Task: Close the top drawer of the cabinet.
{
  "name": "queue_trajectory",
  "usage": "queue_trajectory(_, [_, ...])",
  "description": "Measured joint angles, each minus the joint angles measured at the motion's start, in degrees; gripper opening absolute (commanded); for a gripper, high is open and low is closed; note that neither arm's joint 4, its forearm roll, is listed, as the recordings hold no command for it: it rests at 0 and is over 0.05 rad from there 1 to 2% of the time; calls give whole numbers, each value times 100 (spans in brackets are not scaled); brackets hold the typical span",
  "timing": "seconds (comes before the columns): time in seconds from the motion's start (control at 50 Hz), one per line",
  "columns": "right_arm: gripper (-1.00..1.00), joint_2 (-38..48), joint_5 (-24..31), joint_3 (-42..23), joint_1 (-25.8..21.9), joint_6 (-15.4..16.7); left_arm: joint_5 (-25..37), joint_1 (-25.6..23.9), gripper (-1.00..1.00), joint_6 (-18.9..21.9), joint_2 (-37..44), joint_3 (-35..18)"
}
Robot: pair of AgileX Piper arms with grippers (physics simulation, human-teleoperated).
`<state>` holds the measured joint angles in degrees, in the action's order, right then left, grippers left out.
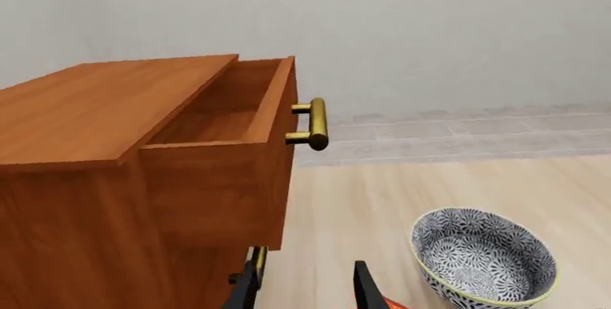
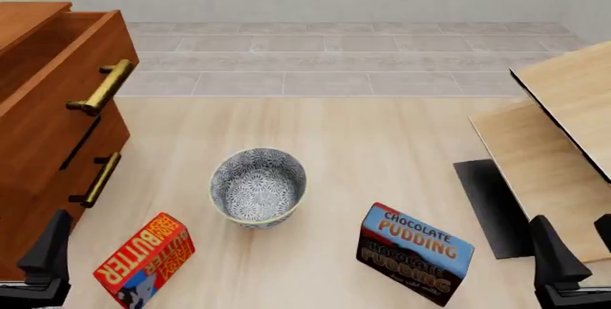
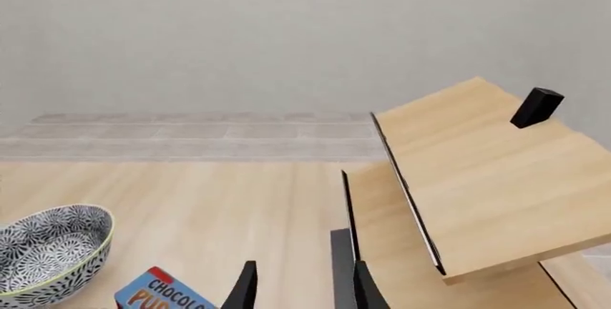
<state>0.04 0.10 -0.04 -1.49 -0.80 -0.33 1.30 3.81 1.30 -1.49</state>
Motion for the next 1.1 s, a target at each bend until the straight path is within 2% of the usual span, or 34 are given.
queue_trajectory(0.46, [100, -3, -21, -8, -56, -17, -430, -393, 100, 640, 404, -291])
queue_trajectory(0.8, [100, -3, -43, -14, -82, -8, -409, -791, 100, 884, 428, -437])
queue_trajectory(1.1, [100, -3, -56, -18, -50, 1, -689, -1072, 100, 1225, 730, -608])
